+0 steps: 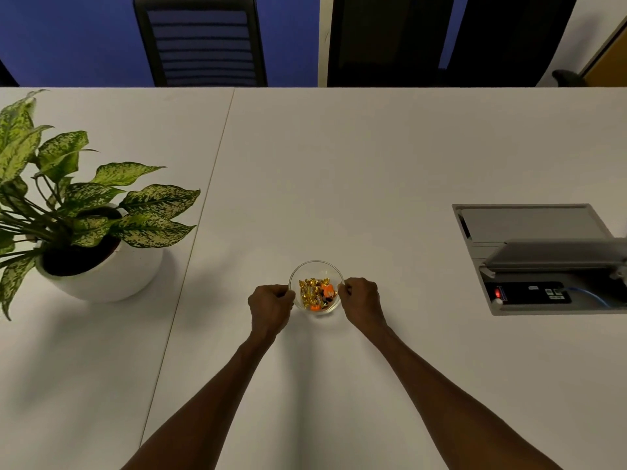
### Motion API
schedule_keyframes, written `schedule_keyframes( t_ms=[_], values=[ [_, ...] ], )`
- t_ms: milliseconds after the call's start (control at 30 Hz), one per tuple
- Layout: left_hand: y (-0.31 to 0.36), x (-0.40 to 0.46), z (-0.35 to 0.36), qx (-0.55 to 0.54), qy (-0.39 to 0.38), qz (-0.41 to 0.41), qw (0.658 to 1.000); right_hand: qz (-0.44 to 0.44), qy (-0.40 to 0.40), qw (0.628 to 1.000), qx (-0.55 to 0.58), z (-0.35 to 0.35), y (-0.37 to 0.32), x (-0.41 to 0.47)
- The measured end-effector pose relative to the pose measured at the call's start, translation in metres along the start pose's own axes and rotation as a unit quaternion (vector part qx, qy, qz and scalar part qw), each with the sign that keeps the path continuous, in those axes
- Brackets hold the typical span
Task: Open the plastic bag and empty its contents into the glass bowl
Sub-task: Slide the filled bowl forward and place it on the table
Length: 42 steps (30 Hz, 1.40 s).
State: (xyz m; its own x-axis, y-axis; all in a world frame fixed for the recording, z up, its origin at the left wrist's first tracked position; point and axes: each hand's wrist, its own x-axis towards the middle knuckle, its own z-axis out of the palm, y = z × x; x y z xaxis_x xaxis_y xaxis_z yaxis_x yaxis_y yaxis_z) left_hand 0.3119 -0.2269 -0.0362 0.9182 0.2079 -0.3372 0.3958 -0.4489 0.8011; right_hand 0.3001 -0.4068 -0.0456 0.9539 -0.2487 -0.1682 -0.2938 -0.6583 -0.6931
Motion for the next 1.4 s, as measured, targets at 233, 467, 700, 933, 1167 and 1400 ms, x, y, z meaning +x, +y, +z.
schedule_keyframes(
  t_ms=[233,467,700,933,1167,1400],
  values=[
    [0.005,0.015,0.003,0.001,0.012,0.014,1.0,0.003,0.005,1.0,0.0,0.002,-0.005,0.014],
    [0.006,0.02,0.004,-0.02,0.019,0.024,0.999,-0.001,-0.001,1.0,0.001,0.003,-0.006,0.019],
    [0.009,0.021,0.005,-0.035,0.016,0.018,0.999,-0.004,0.006,1.0,0.001,0.004,-0.004,0.022],
    [0.007,0.02,0.004,-0.034,0.013,0.02,0.999,-0.003,0.006,1.0,0.012,0.006,-0.003,0.021],
    [0.012,0.013,0.002,0.004,0.008,0.037,0.999,0.005,-0.017,0.999,0.032,-0.001,-0.006,0.018],
    [0.015,-0.009,-0.007,0.075,0.027,0.088,0.993,-0.021,0.03,0.998,-0.047,-0.004,-0.008,-0.003]
  ],
)
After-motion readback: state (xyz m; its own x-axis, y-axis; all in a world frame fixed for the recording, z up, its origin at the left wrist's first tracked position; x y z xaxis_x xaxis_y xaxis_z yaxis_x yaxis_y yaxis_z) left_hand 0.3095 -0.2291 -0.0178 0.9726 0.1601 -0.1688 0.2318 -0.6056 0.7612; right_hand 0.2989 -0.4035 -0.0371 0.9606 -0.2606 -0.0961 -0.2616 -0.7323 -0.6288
